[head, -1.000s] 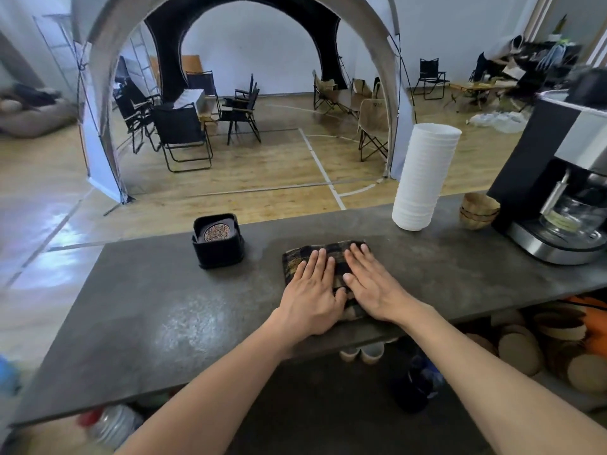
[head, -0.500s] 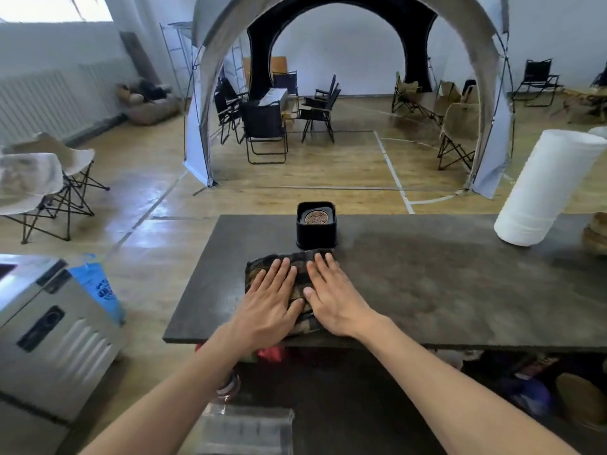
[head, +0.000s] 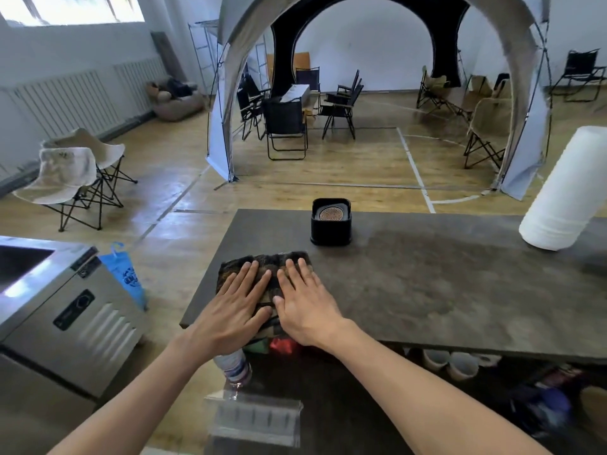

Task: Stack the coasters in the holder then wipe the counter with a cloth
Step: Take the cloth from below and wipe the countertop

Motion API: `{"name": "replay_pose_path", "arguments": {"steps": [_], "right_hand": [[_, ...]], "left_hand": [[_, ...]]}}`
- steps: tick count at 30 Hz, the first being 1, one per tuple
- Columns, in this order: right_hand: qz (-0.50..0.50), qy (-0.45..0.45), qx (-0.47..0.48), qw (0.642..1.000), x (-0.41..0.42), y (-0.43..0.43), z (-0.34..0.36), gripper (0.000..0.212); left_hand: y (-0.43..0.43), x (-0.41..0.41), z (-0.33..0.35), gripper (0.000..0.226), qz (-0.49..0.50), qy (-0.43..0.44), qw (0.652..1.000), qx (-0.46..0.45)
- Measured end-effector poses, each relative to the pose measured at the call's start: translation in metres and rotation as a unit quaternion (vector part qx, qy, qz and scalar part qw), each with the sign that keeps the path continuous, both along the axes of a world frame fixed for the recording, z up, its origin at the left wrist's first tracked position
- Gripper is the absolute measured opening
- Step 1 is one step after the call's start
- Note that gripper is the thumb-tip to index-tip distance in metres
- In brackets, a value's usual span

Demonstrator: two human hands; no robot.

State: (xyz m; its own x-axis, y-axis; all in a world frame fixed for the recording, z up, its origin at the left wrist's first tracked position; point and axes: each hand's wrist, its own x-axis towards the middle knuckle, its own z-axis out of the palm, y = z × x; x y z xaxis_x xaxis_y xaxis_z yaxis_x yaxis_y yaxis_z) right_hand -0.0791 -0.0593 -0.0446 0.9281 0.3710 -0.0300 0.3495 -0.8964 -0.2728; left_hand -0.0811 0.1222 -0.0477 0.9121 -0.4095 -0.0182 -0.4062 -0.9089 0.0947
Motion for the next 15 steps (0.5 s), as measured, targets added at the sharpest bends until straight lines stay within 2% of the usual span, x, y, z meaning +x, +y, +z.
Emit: {"name": "replay_pose_path", "arguments": {"steps": [6, 15], "right_hand": [[-0.020, -0.023, -0.029, 0.999, -0.017, -0.045, 0.001, 0.062], [-0.118, -0.026, -0.029, 0.992, -0.051, -0.210, -0.006, 0.063]], "left_hand": [[-0.049, -0.012, -0.003, 0.074, -0.013, 0.003, 1.000, -0.012], [-0.217, -0.020, 0.006, 0.070, -0.101, 0.022, 0.994, -0.034]]}}
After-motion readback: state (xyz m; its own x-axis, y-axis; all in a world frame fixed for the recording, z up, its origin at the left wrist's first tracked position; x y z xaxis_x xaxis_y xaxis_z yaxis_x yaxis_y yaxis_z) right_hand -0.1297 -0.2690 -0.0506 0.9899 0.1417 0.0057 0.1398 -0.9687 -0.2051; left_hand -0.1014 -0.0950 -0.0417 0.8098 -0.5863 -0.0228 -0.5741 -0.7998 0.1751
